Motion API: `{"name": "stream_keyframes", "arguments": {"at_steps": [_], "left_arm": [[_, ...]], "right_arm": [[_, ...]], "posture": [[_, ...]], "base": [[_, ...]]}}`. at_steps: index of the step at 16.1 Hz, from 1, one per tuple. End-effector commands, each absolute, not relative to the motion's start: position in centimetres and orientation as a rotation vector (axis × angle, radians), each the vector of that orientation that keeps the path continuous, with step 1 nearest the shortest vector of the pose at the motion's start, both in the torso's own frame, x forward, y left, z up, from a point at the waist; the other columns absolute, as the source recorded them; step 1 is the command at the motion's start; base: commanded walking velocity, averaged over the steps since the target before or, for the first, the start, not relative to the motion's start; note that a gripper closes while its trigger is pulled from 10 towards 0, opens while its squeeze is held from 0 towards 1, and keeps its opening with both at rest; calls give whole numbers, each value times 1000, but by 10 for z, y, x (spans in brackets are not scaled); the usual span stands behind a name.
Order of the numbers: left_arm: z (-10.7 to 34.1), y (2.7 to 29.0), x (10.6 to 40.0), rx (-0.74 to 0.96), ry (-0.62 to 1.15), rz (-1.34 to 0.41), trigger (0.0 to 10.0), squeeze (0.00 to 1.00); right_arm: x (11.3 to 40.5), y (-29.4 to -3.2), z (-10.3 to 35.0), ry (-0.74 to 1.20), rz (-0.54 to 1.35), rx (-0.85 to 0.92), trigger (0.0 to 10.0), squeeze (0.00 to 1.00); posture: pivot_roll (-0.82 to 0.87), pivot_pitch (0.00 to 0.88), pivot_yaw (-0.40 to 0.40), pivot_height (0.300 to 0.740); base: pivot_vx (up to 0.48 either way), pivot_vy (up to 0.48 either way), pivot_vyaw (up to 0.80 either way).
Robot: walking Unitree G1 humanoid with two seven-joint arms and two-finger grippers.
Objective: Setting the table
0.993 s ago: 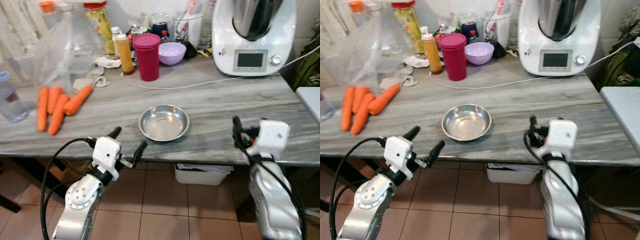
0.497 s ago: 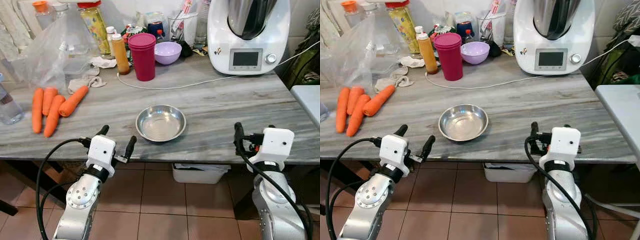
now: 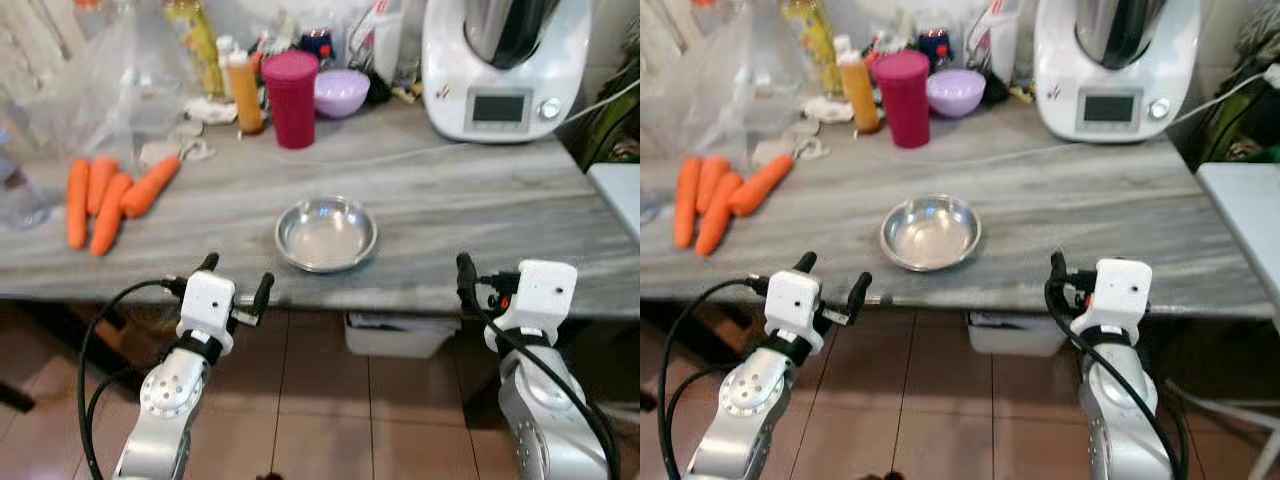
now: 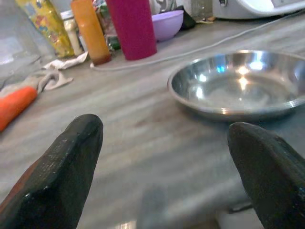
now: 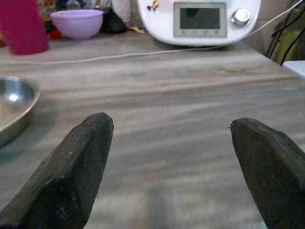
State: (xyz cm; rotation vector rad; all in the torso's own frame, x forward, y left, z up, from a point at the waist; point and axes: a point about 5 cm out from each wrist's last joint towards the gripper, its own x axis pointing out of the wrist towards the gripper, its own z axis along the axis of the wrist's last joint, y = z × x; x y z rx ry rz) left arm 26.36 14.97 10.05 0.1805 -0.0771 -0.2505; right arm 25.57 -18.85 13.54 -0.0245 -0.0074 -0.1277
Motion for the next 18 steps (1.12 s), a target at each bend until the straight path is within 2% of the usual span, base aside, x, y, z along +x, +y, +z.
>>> {"name": "stream_keyframes", "arguments": {"at_steps": [1,7,10,14,18], "left_arm": [[97,150,263,200,-53,-253,10000,0],[97,150,265,201,-54,-262,10000,0],[97,149,265,203,-54,-268,10000,0],[98,147,266,205,-63,-280,10000,0],[103,146,269,155,-79,-309,10000,0]], "right_arm": [[254,-185,140,-21,-112,-37,10000,0],[255,-187,140,-12,-130,-66,10000,0],[255,-189,139,-8,-140,-12,10000,0],[256,-186,138,-2,-149,-85,10000,0],[258,-186,141,-39,-144,-95,10000,0]], "posture": [[-250,52,62,740],[-252,51,65,740],[-251,52,69,740],[-254,50,71,740],[-252,43,74,740]], "base": [[-326,0,0],[-328,0,0],[-324,0,0],[-309,0,0],[0,0,0]]}}
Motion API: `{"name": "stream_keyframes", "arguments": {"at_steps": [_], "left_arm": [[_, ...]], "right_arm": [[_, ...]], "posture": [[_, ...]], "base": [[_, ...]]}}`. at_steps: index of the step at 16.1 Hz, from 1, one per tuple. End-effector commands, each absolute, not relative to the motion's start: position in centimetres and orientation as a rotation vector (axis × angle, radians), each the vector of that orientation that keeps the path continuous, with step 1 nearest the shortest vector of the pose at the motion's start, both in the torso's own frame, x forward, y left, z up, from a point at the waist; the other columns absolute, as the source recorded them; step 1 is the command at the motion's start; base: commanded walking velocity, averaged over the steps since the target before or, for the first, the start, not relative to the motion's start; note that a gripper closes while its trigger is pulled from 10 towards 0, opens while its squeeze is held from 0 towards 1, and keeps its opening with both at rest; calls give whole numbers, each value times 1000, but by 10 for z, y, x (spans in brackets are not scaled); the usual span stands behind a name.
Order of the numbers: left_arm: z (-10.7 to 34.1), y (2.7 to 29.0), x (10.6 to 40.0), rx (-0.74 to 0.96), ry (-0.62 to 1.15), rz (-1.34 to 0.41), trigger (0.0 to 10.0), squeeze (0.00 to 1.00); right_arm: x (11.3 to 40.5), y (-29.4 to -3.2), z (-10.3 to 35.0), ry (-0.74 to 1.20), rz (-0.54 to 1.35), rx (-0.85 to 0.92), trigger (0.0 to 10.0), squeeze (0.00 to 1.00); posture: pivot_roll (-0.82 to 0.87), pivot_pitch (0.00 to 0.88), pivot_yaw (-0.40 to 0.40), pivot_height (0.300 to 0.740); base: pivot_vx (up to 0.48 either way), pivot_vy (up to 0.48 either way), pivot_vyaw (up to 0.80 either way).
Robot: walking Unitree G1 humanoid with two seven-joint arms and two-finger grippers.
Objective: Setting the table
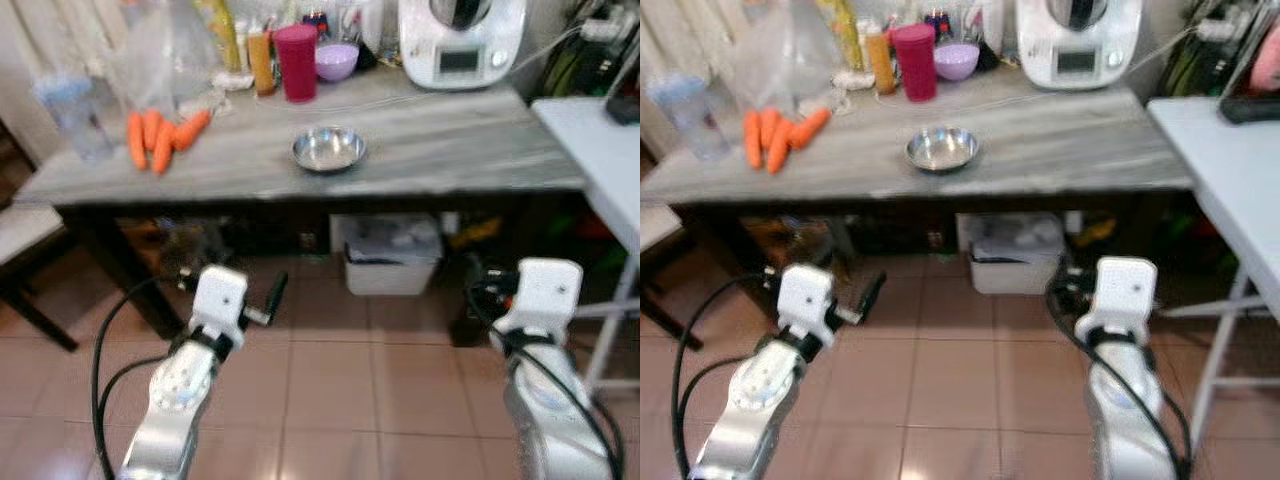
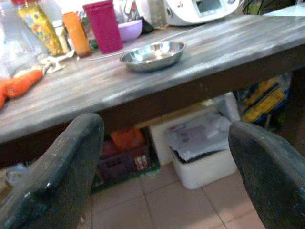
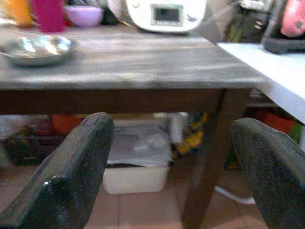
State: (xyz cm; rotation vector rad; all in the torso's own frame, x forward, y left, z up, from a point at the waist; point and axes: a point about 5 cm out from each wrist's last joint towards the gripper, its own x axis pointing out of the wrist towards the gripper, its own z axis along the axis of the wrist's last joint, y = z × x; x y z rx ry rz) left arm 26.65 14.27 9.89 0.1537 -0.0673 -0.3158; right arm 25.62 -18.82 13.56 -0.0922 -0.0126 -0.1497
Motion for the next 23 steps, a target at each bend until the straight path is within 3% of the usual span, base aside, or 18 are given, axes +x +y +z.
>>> {"name": "stream_keyframes", "arguments": {"at_steps": [1,6,23], "left_arm": [[104,147,269,154,-78,-306,10000,0],[104,145,271,141,-74,-316,10000,0],[102,140,269,123,-66,-339,10000,0]], "right_arm": [[258,-186,140,-33,-142,-106,10000,0],[256,-181,141,-33,-74,-53,10000,0],[255,-182,143,-28,-51,-22,10000,0]], "posture": [[-251,43,75,740],[-251,43,73,740],[-260,52,59,740]], "base": [[0,0,0],[0,0,0],[0,-279,-229]]}}
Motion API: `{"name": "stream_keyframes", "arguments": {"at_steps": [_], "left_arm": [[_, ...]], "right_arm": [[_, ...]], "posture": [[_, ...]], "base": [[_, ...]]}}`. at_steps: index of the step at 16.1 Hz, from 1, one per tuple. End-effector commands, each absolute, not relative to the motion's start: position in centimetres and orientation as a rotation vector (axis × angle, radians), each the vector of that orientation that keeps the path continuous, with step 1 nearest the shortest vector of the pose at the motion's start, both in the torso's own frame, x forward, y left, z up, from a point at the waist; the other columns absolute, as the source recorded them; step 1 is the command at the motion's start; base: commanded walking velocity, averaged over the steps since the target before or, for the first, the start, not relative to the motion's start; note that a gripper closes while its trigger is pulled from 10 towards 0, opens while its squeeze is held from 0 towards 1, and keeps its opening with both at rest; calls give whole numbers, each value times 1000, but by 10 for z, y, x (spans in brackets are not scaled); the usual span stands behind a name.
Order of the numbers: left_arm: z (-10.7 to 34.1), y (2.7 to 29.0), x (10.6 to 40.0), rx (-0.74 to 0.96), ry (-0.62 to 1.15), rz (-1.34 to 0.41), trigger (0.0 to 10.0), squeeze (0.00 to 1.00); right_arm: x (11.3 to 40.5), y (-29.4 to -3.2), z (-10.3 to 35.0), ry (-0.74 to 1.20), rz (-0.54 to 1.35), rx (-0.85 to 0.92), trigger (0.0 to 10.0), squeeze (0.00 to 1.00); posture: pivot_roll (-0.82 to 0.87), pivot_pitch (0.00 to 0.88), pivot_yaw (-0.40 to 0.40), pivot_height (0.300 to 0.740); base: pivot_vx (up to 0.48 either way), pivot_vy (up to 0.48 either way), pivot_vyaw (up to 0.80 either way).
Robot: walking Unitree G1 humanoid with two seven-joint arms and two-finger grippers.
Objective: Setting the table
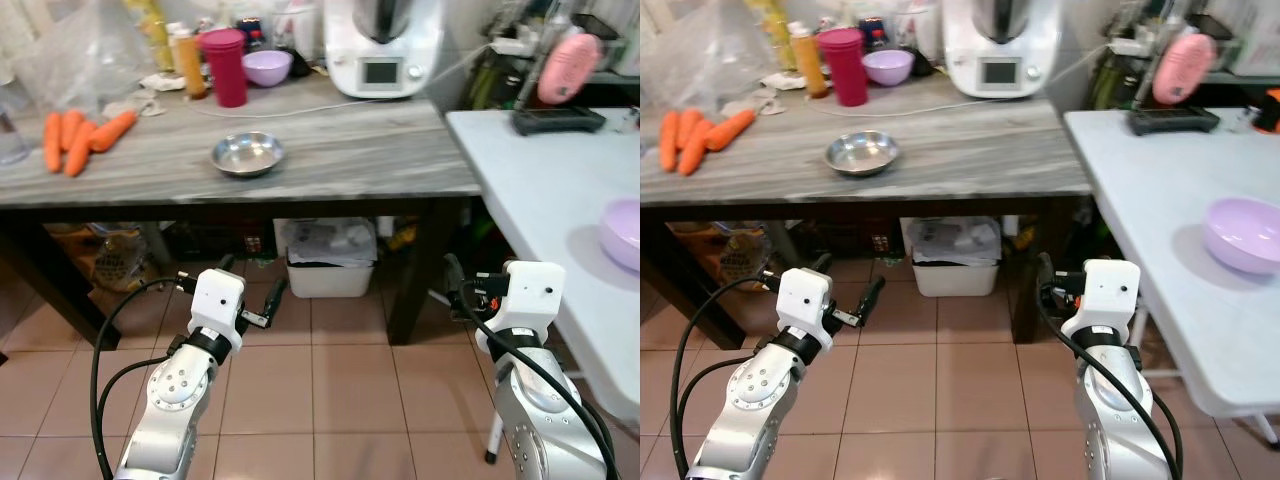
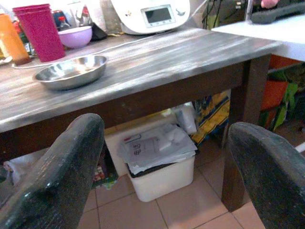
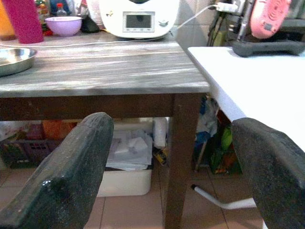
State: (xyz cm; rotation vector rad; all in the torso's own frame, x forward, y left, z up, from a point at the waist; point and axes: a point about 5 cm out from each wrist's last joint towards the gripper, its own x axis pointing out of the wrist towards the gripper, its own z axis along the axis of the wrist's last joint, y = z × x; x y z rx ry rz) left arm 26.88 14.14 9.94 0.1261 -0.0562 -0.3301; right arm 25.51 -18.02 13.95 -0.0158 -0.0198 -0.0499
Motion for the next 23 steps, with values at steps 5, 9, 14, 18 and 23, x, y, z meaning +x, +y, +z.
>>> {"name": "stream_keyframes", "arguments": {"at_steps": [5,9,14,18,23], "left_arm": [[104,136,271,114,-70,-343,10000,0],[106,135,274,113,-75,-342,10000,0],[107,134,274,116,-75,-347,10000,0],[108,135,273,116,-75,-347,10000,0],[106,135,272,116,-68,-349,10000,0]], "right_arm": [[258,-181,147,-42,-48,-30,10000,0],[261,-180,151,-64,-41,-43,10000,0],[264,-178,152,-71,-40,-32,10000,0],[265,-178,153,-78,-47,-27,10000,0],[265,-179,153,-80,-60,-21,10000,0]], "posture": [[-265,50,61,740],[-261,43,65,740],[-253,41,67,740],[-250,44,71,740],[-248,53,74,740]], "base": [[0,-298,0],[0,-334,203],[0,-334,163],[0,-324,0],[0,-322,0]]}}
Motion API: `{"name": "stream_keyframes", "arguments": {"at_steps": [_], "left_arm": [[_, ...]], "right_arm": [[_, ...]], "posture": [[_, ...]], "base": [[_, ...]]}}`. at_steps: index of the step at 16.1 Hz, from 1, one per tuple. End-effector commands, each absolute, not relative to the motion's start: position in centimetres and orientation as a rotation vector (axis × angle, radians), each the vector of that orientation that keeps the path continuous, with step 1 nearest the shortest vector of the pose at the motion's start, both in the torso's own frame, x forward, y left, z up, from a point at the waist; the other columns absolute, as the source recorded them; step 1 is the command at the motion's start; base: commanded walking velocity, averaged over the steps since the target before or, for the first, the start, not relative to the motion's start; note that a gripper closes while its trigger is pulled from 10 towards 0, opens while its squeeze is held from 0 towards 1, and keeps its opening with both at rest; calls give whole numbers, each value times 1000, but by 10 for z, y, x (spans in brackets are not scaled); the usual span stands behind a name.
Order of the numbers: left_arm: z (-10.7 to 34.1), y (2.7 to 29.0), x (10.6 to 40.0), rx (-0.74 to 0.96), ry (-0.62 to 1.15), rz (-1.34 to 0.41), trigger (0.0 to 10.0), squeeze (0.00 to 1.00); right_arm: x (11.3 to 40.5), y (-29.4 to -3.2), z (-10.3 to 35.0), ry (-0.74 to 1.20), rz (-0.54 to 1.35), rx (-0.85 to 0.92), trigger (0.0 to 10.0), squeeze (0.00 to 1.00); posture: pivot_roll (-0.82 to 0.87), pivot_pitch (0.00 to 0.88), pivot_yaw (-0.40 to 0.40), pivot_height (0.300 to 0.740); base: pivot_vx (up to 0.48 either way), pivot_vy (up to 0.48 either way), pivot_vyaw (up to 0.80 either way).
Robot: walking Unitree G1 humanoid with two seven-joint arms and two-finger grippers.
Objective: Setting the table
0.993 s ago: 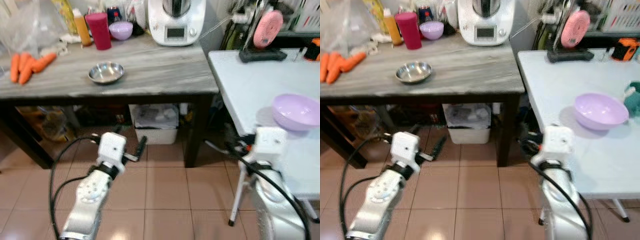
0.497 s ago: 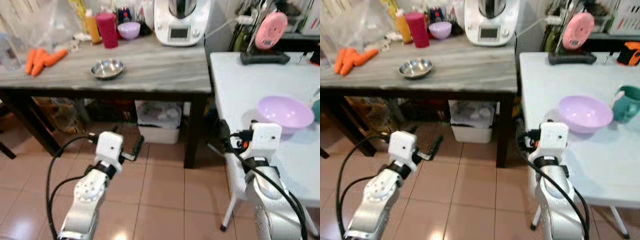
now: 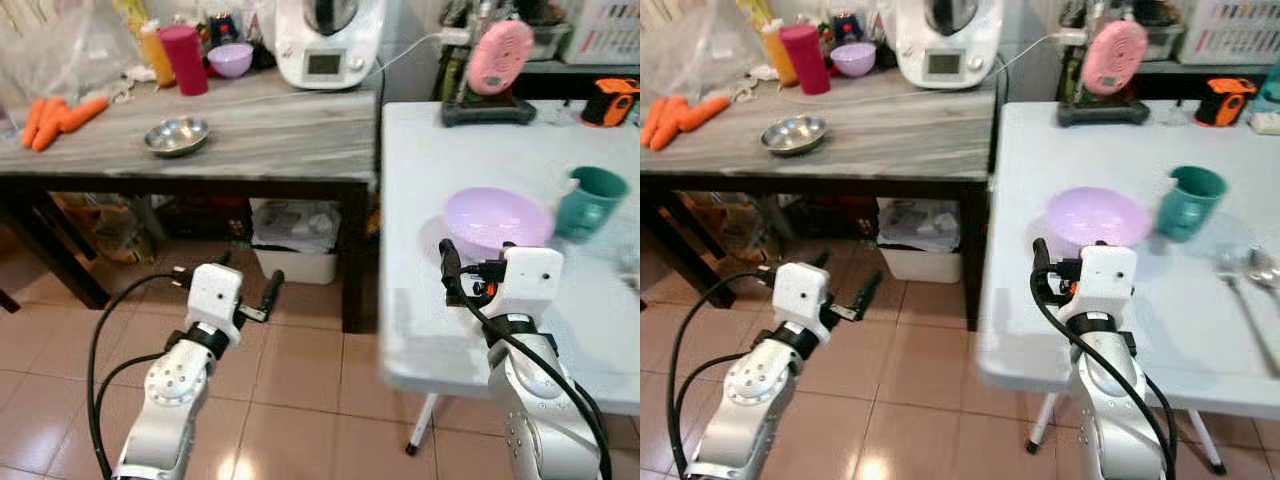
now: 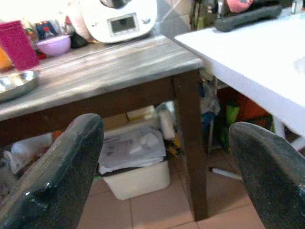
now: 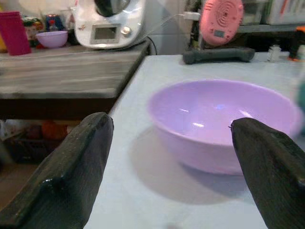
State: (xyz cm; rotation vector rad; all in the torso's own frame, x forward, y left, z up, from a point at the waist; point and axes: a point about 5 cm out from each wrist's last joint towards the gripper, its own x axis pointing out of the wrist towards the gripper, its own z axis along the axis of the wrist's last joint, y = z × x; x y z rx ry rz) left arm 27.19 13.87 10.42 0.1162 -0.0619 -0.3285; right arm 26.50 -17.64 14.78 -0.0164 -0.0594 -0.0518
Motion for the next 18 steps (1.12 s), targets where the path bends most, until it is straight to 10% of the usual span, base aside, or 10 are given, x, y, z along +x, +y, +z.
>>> {"name": "stream_keyframes", "arguments": {"at_steps": [1,18], "left_arm": [[106,134,272,116,-67,-351,10000,0],[105,118,252,30,-30,-616,10000,0]], "right_arm": [[265,-179,153,-81,-63,-21,10000,0],[324,-175,186,-9,488,-546,10000,0]], "posture": [[-248,53,75,740],[-243,114,43,740]], "base": [[0,-322,0],[0,-55,0]]}}
